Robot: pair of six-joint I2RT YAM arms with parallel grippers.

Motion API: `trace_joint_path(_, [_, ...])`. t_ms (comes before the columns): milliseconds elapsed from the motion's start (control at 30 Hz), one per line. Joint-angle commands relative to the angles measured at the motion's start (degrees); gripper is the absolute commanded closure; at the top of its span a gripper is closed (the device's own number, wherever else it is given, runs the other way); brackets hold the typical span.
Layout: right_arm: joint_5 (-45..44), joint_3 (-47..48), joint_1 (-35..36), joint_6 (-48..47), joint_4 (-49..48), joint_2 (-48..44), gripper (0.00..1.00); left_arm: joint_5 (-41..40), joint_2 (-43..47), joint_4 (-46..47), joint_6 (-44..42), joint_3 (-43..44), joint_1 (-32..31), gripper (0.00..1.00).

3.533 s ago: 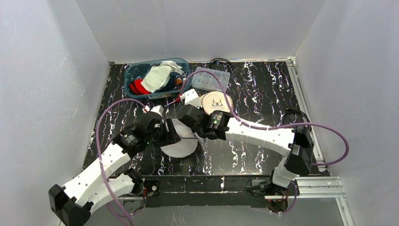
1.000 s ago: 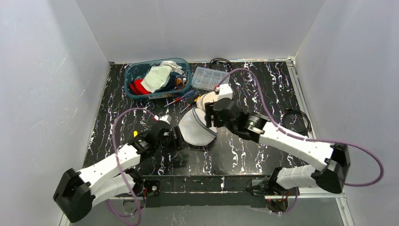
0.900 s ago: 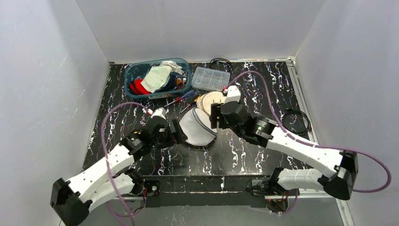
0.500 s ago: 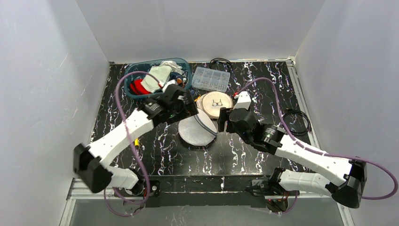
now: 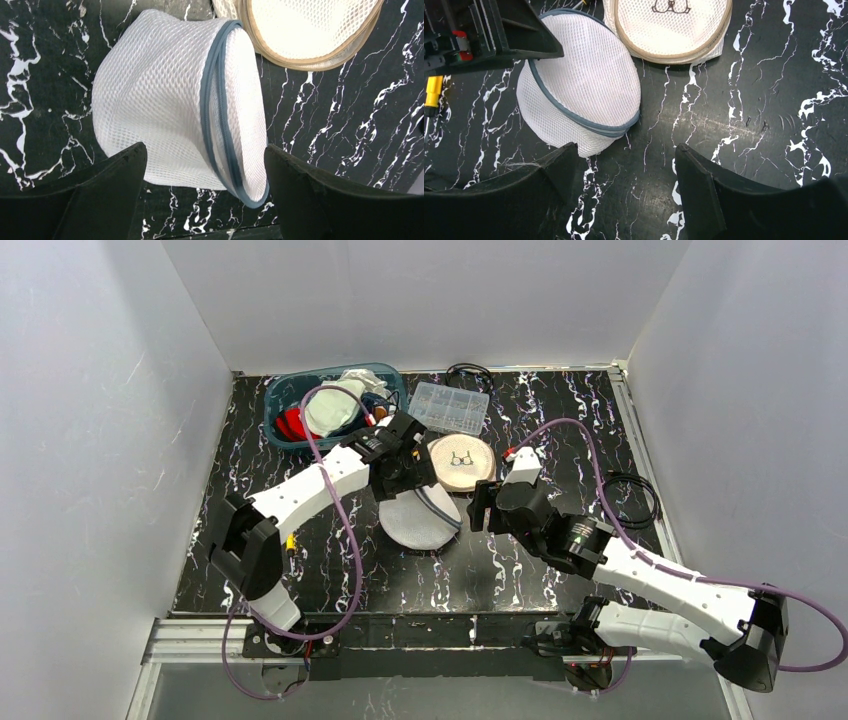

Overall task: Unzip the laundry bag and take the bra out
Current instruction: Close the laundry bag at the center of the board.

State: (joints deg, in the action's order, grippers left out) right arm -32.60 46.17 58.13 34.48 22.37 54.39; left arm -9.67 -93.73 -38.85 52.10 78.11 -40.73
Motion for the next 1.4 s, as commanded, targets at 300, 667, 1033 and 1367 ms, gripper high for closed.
trace_joint_path(300, [2.7, -4.1, -0.2, 1.9, -3.9, -3.0, 0.21, 3.2, 2.9, 9.9, -1.2, -11.3, 1.6, 0.78])
trace_joint_path(667, [8.6, -4.4, -0.6, 0.8, -6.1, -7.1, 0.18, 19.7, 22.2, 25.4, -5.3, -22.7, 2.8, 1.0])
trace_joint_path(1033, [12.8, 4.3, -0.8, -5.5, -2.1, -14.8, 0.19, 30.7, 29.5, 44.4, 2.9, -32.5, 2.9, 1.0])
trace_joint_path(1367, [21.9, -3.7, -0.8, -4.8, -12.3, -14.3, 0.29, 39.7, 16.2, 86.1, 8.4, -52.7, 6.7, 1.0])
